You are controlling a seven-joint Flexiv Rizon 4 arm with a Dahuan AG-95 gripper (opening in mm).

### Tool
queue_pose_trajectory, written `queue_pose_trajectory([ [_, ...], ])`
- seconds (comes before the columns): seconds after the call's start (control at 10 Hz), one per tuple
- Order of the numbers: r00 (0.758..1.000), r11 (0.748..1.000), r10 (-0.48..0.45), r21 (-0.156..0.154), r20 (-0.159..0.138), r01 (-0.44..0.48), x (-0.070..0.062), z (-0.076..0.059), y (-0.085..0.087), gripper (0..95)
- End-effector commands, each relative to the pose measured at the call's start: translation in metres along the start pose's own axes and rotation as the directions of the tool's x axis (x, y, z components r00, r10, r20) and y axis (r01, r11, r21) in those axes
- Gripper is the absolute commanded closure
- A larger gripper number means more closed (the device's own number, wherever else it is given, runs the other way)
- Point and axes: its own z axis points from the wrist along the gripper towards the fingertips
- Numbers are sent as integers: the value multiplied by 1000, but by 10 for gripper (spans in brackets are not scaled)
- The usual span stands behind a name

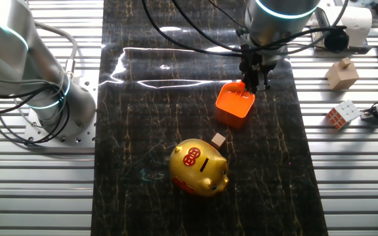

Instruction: Use a shovel to scoop up an object

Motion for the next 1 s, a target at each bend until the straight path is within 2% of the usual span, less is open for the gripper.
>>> queue_pose_trajectory([
  [0.1, 1000, 1000, -28, -1, -2, 28, 0, 0, 0, 950],
  [0.3, 999, 999, -53, -2, -2, 53, 0, 0, 0, 950],
  [0.6, 990, 990, -140, -9, -34, 140, -3, 3, 5, 950],
  [0.9, 975, 977, -213, -19, -62, 212, -15, 14, 29, 950],
  [1.0, 967, 969, -247, -21, -58, 246, -19, 17, 39, 950],
])
